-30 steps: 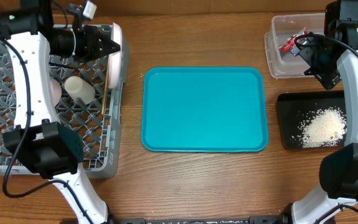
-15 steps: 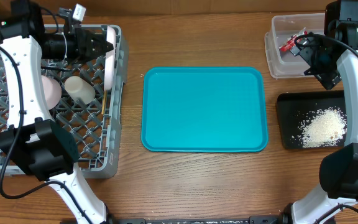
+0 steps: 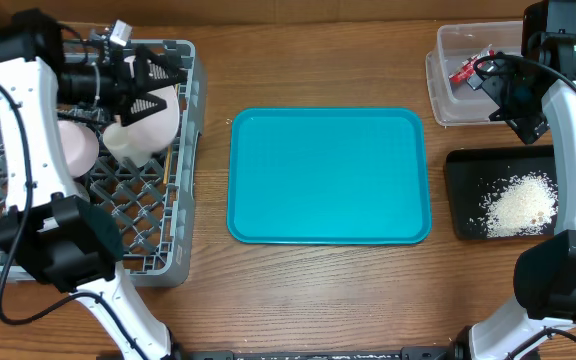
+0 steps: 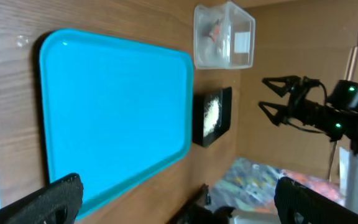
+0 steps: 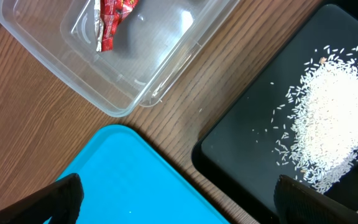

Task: Sort waste into correct bins and load items into the dishwasher
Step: 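Release the plate and pull the left gripper back from the rack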

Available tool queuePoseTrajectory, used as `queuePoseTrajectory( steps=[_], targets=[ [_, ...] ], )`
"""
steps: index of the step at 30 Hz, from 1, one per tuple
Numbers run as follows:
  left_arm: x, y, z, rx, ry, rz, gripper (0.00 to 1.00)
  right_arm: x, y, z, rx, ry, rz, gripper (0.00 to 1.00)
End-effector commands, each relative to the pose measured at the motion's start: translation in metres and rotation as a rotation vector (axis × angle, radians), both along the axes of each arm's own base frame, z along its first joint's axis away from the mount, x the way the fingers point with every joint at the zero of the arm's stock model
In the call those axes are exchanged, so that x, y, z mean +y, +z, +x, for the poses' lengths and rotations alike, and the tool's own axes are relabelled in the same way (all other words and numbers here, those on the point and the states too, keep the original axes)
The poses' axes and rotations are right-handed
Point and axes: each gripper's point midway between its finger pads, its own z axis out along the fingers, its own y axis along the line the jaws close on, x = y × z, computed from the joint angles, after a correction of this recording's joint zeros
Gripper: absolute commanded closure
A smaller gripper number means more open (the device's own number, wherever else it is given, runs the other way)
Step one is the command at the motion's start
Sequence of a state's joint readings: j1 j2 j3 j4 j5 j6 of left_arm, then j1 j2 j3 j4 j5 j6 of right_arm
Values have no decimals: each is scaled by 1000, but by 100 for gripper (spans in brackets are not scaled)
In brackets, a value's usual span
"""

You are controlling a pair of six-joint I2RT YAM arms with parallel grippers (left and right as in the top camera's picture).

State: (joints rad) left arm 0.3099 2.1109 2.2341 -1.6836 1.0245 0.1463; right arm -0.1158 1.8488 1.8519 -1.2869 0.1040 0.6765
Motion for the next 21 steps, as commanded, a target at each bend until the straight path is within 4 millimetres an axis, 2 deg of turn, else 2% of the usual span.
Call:
queuePoseTrajectory(
  steps=[1,5,9,13,15,18,21],
  targets=[
    [18,29,-10,-87,42,85,1,0,9,2,-26,1,-6,0],
    [34,42,-30,-65,121,246,2,0,9,2,-26,1,-6,0],
    [49,58,-61,-52,222,440,2,0,9,2,-26,1,-6,0],
    [37,79,-105,-107,235,514,1,0,9,2,-26,1,-6,0],
    [29,83,-126,-122,234,518,1,0,9,2,-26,1,-6,0],
    [17,79,-158,-120,236,516,1,0,9,2,-26,1,-6,0],
    [7,65,-188,-91,231,508,2,0,9,2,-26,1,-6,0]
  ],
)
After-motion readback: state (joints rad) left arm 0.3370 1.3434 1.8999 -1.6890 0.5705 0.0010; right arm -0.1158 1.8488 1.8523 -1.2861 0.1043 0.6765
